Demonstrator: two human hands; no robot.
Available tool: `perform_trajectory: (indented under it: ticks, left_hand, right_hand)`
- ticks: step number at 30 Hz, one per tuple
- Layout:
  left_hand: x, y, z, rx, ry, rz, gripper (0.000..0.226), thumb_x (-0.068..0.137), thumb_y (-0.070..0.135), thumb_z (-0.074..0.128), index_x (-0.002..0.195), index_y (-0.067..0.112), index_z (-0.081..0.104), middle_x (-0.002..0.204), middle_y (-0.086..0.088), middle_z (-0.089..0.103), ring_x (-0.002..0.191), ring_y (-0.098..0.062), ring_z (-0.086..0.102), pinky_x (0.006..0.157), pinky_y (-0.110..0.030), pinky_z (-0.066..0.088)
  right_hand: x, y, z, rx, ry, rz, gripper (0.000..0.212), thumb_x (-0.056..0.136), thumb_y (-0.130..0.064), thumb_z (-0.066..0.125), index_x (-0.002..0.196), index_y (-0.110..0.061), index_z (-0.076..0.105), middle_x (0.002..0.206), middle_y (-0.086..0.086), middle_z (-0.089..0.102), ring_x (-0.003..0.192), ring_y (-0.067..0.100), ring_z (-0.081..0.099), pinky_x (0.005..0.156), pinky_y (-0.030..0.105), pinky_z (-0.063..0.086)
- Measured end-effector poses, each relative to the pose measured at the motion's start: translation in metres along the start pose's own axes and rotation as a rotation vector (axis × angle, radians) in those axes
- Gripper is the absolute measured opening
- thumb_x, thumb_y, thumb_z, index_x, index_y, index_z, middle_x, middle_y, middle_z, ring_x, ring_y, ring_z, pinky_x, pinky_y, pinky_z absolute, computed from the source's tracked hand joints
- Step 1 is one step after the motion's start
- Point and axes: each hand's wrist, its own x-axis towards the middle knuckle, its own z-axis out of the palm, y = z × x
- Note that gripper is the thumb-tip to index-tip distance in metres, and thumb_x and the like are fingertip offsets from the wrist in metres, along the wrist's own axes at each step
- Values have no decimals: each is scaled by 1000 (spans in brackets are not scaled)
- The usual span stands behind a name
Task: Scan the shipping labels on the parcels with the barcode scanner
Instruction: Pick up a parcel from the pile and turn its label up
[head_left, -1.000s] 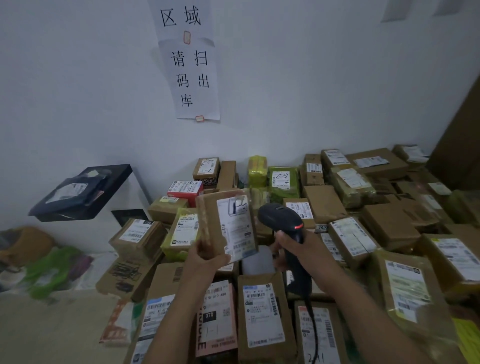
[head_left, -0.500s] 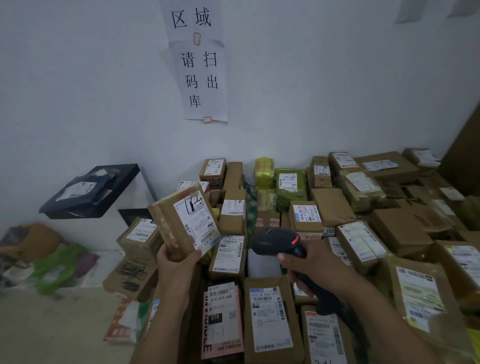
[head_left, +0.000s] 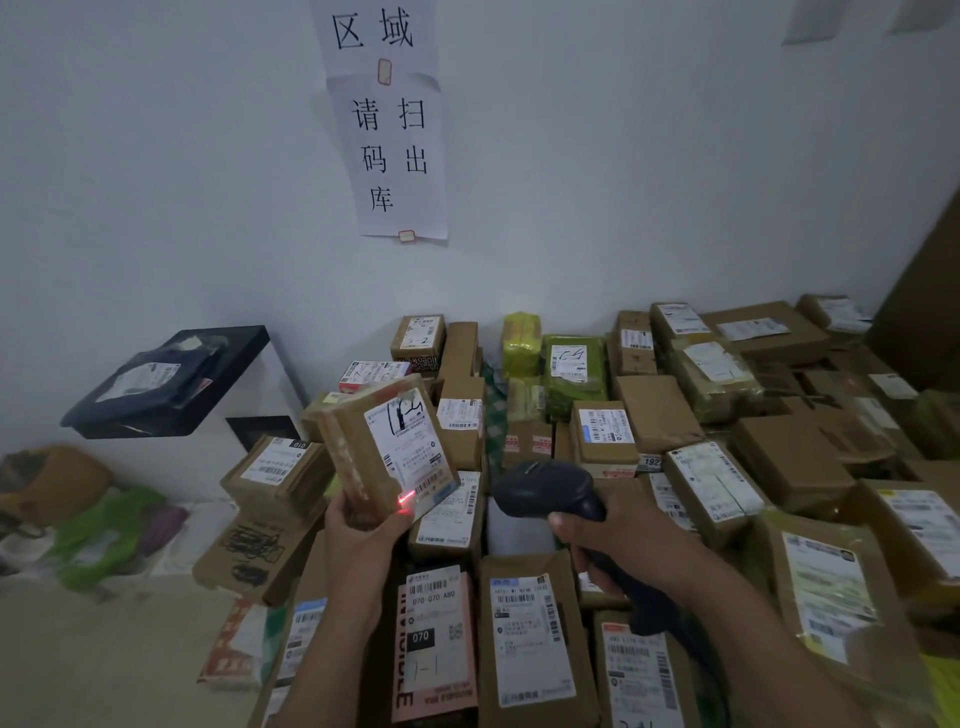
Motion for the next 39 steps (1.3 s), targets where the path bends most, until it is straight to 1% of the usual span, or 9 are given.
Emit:
perform_trajectory:
  ticks: [4,7,10,17,22,24,30,36,39]
  left_hand:
    - [0,-4,9,47,-4,-40,83,76,17,82,145,24,35,121,-1,60,94,-15,64,75,-35,53]
    - [-1,-6,22,82,-26,-97,81,69,29,86,137,28,40,122,-2,64,100,-24,68,87,-48,56]
    - [-5,-9,49,156,-112,-147,61,78,28,81,131,19,52,117,-2,68,98,-22,68,80,-40,57]
    - [-27,-14,134,354,-353,-245,40,84,42,73,114,16,64,102,0,70,84,-11,67,58,-19,51]
    - [-38,-29,180,400,-492,-259,35,85,45,69,110,21,70,98,3,74,89,-13,70,79,-29,57]
    - [-43,-36,195,443,-480,-236,35,86,47,67,109,21,69,101,3,74,92,-13,69,84,-31,57]
    - [-53,-52,211,777,-446,17,21,100,40,51,98,22,62,86,12,59,81,-7,56,60,-15,34]
    - [-61,-50,174,771,-214,192,37,94,15,62,130,3,60,127,-12,61,120,-25,55,101,-32,40]
    - [-66,-68,132,844,-87,145,42,91,27,66,129,10,60,127,-9,61,120,-28,55,103,-37,43]
  right_hand:
    - [-2,7,-9,2,-12,9,53,88,-43,65,94,9,59,79,36,61,53,29,51,48,29,44]
    - [-4,9,-21,16,43,17,41,91,-39,63,96,2,62,70,23,66,46,21,53,48,28,46]
    - [-5,15,-40,42,181,35,32,95,-36,58,79,-8,61,50,1,61,40,13,53,46,21,47]
    - [-11,47,-93,235,412,89,42,93,-39,59,72,-2,59,52,9,58,43,20,52,45,28,46]
    - [-13,69,-113,231,425,151,46,90,-43,61,70,-2,61,56,13,59,46,23,53,47,29,46]
    - [-13,76,-116,218,425,171,45,90,-43,62,73,-1,61,59,14,61,47,23,55,47,30,47]
    - [-11,91,-112,179,350,231,43,90,-42,62,71,-3,62,61,15,63,45,19,56,44,26,48]
    - [-5,94,-92,192,256,238,37,90,-40,64,77,-5,64,62,13,64,46,19,57,45,27,48]
    - [-5,90,-71,230,149,224,33,92,-35,63,89,-2,65,71,14,67,53,21,63,50,26,53]
